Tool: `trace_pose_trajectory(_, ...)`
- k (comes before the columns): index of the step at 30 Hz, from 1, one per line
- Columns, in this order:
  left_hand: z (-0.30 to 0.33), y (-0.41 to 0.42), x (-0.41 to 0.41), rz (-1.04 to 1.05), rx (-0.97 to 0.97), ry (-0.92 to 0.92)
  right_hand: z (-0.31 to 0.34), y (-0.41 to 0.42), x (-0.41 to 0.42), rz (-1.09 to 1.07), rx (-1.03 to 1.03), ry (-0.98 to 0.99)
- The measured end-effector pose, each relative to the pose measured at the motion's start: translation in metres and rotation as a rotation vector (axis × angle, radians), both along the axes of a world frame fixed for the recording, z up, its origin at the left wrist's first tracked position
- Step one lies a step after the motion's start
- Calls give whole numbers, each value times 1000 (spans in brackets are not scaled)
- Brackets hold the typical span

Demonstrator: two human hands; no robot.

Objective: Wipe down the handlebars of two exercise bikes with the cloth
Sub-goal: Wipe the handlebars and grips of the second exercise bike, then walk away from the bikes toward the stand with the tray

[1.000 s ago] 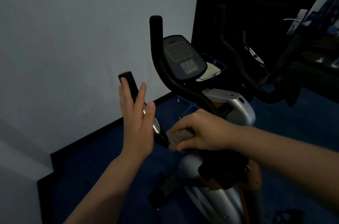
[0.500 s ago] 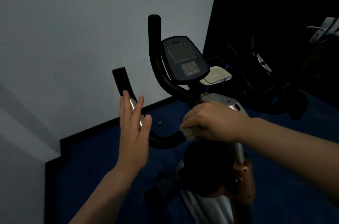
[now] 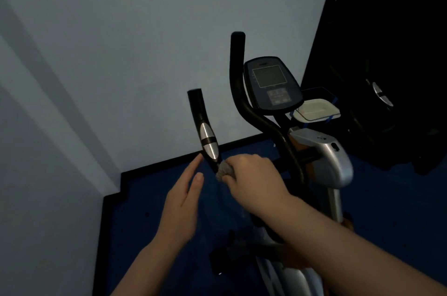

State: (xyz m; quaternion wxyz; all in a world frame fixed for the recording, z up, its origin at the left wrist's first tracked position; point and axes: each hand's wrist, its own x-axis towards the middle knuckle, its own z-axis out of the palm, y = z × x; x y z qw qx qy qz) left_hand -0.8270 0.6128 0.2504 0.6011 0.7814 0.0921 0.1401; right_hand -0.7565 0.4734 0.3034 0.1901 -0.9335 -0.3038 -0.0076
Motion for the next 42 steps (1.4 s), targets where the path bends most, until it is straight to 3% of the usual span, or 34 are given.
trace_pose_trajectory(4, -12, 23, -23, -51, -29, 75, -18, 12, -35, -79, 101, -114)
trace_pose_trajectory(7, -29, 47, -47, -88, 19, 153, -25, 22, -72, -82, 300, -98)
trace_pose_trajectory(13, -72, 81, -110, -206, 92, 334, -97, 36, -154, -368, 391, 383)
trace_pose_trajectory(18, -111, 81, -156, -338, 139, 479, -139, 18, -225, -558, 335, 513)
trace_pose_trajectory(25, -128, 22, -193, -653, 180, 591, -150, -33, -305, -765, 338, 564)
trace_pose_trajectory(34, -126, -77, -243, -869, 304, 492, -154, -122, -404, -956, 451, 564)
trace_pose_trajectory(42, -134, -235, -349, -994, 308, 432, -157, -258, -551, -1110, 468, 537)
